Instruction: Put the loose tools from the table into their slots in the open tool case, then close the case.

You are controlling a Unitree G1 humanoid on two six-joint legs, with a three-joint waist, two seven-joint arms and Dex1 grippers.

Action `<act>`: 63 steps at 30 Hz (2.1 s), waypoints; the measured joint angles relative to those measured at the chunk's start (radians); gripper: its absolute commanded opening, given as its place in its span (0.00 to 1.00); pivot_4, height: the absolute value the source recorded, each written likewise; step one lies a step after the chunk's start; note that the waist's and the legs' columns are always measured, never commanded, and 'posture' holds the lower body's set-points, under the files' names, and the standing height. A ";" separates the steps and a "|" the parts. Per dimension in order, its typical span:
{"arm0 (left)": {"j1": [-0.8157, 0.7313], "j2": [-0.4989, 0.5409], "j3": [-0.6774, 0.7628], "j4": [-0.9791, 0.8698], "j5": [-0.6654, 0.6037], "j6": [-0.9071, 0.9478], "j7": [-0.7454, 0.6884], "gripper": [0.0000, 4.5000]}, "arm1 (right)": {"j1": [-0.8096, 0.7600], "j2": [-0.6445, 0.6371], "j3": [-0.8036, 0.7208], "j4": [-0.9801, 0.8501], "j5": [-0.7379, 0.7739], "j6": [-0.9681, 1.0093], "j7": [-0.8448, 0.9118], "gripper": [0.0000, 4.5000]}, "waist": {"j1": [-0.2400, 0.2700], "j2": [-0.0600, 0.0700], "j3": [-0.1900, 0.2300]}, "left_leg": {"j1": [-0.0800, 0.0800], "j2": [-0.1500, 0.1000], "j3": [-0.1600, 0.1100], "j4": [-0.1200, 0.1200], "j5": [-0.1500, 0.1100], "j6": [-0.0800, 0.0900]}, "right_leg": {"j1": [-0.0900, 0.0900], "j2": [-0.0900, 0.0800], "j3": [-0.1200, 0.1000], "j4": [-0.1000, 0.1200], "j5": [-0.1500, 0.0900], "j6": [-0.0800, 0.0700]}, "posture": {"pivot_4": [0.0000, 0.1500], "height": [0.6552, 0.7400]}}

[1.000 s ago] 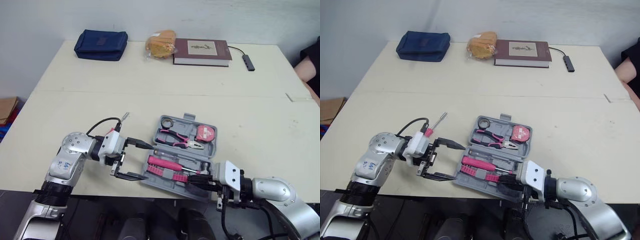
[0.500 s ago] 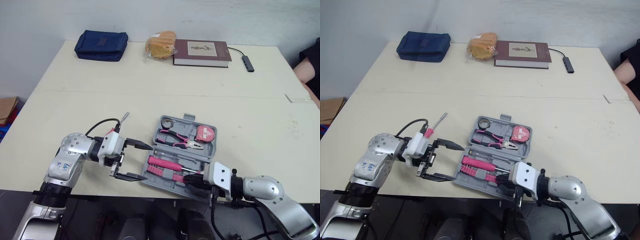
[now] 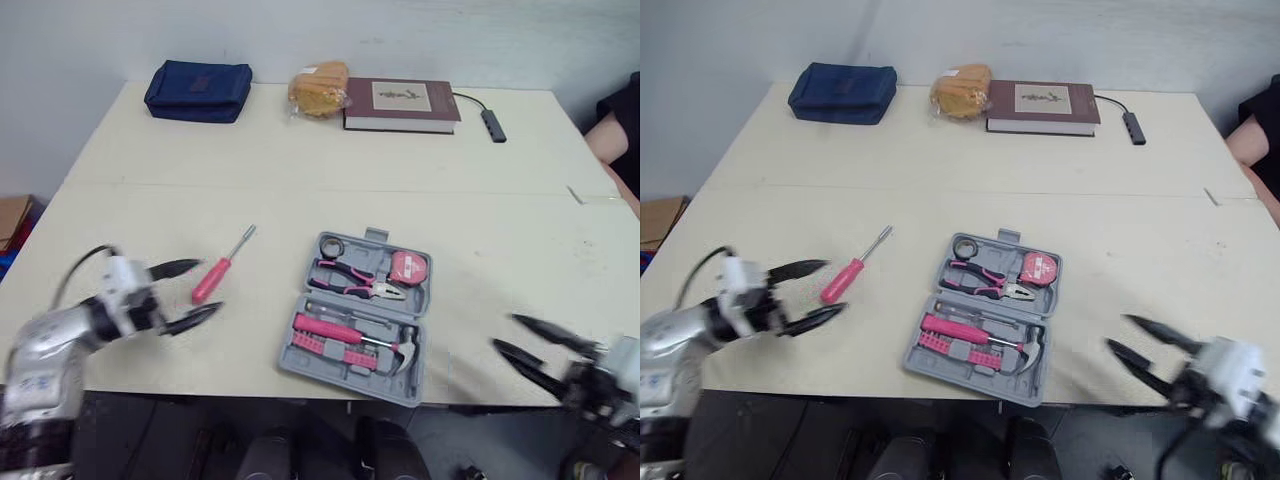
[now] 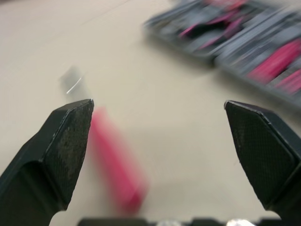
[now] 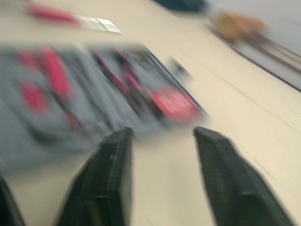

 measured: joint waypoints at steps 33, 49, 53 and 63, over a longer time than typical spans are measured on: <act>-0.080 0.020 -0.070 -0.171 -0.086 0.507 0.307 1.00 | -0.156 0.008 0.105 0.214 0.120 -0.188 0.058 0.99 | -0.020 0.005 -0.002 | 0.011 0.002 0.006 -0.002 -0.003 -0.005 | 0.001 -0.004 0.009 0.007 -0.002 -0.005 | 1.00 1.00; -0.223 0.022 -0.283 -0.301 0.041 0.842 0.532 0.83 | -0.332 -0.070 0.348 -0.164 0.131 0.071 0.047 1.00 | 0.005 0.002 -0.001 | 0.009 0.001 0.006 0.000 -0.002 -0.005 | 0.001 -0.002 0.009 0.008 -0.002 -0.005 | 1.00 1.00; -0.226 -0.002 -0.286 -0.299 0.056 0.822 0.530 0.44 | -0.336 -0.071 0.348 -0.168 0.112 0.108 0.020 1.00 | 0.005 0.002 -0.001 | 0.008 0.001 0.006 -0.001 -0.002 -0.004 | 0.001 -0.002 0.009 0.009 -0.001 -0.005 | 1.00 1.00; -0.252 -0.050 -0.302 -0.257 0.051 0.718 0.438 0.12 | -0.335 -0.087 0.343 -0.245 0.091 0.173 -0.028 1.00 | 0.004 0.000 0.000 | 0.007 0.001 0.006 0.000 -0.001 -0.004 | 0.000 -0.002 0.008 0.010 -0.001 -0.004 | 1.00 1.00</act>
